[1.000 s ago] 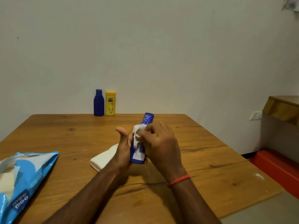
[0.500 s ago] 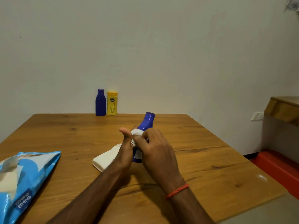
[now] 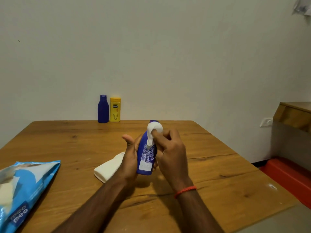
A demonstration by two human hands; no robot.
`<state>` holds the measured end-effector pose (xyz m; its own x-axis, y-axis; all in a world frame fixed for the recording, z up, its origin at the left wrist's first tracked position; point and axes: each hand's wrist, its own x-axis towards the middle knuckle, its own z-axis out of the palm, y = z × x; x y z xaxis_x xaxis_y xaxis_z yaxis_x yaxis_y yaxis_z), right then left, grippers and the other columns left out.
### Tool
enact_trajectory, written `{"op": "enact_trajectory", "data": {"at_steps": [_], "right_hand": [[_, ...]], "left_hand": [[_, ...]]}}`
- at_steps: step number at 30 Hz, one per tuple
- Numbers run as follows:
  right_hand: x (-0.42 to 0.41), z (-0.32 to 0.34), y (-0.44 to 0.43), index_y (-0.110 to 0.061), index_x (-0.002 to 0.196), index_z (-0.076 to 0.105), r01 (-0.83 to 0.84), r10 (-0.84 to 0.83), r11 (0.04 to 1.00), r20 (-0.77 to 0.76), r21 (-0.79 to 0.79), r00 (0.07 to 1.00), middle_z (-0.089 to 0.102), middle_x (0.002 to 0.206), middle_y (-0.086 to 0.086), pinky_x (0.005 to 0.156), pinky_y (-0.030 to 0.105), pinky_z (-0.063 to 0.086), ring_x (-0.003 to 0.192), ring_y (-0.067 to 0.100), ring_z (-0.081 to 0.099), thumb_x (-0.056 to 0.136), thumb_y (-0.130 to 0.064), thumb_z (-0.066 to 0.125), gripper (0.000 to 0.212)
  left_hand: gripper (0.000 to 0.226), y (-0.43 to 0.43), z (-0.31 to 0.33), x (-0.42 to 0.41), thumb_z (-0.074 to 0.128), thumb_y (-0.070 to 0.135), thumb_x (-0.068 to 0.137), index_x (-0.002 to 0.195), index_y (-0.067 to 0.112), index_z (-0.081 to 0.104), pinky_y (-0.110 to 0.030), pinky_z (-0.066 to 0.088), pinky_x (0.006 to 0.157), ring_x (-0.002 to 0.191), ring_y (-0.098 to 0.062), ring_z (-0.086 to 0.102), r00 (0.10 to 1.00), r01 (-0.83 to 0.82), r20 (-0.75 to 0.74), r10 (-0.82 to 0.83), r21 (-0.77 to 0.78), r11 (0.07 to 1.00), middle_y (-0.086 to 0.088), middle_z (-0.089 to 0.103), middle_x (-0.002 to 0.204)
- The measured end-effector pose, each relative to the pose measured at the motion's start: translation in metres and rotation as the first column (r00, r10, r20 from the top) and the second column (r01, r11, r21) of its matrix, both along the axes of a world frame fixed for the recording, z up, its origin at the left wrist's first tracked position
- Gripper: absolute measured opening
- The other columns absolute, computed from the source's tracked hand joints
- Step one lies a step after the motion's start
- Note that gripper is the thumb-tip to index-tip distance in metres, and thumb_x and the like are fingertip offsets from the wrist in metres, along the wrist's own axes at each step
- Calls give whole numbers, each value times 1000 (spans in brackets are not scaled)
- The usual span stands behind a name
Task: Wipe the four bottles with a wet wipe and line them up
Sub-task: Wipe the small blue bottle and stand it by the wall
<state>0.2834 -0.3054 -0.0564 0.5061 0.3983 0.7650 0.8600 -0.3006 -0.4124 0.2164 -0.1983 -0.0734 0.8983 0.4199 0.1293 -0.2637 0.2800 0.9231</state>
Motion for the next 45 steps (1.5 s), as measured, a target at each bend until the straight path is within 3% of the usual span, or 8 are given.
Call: {"op": "enact_trajectory", "data": {"at_steps": [4,11,21,27,31,36,42,45], "right_hand": [[2,-12,-12,-20,107,71,-87,89,995,40,-54,995,53,93,-7,65,20,55,83,6,56,93,-42,51,33],[2,13,-5,-24,91,67,-17,87,955,-225,295,970,66,83,-9,59,16,55,76,7,66,92,-33,70,10],[6,50,-5,-10,95,74,-238,371,928,-663,287,650,77,86,0,64,23,58,75,13,73,70,-55,73,51],[1,50,-20,-9,84,77,-265,358,931,-491,250,794,74,76,4,59,32,56,70,19,70,83,-39,76,29],[-11,36,-18,-15,75,70,-127,157,984,-282,122,946,62,67,-6,51,23,48,63,13,58,88,-37,72,26],[-15,26,-31,-16,77,68,-218,218,976,108,-10,970,50,69,-16,56,15,35,61,-2,44,86,-21,76,13],[-15,21,-38,-12,100,73,-92,107,969,-55,231,993,63,89,-5,63,19,50,81,6,58,90,-13,73,10],[-16,22,-30,-11,110,67,-63,63,998,10,22,998,58,112,-2,82,16,52,104,4,53,96,-17,63,17]], "left_hand": [[84,6,8,0,26,81,71,121,28,66,-59,54,95,103,-36,71,999,-46,-30,43,-121,992,-18,74,114],[85,1,5,0,23,79,73,126,25,61,-38,60,61,73,-30,68,994,111,3,-111,-7,994,-16,74,94],[93,11,3,-9,81,72,60,117,3,53,-33,55,53,55,-24,62,926,376,15,-376,2,927,-19,63,76],[55,10,7,-9,75,46,84,125,16,53,-39,60,68,75,-33,71,979,206,-52,-199,256,944,-15,73,92],[55,6,6,-7,63,8,93,143,23,44,-23,59,72,92,-5,72,997,-34,-42,59,439,898,5,73,102],[60,13,0,-9,73,16,87,116,63,51,-30,58,83,106,-3,66,992,-120,46,114,569,814,25,68,109],[46,14,-3,-6,66,3,91,127,31,56,-45,57,93,106,-17,67,992,-127,65,111,637,760,9,70,111],[47,12,-4,-5,69,11,92,131,35,55,-48,56,96,112,-18,66,995,-103,57,87,620,778,10,69,117]]}}
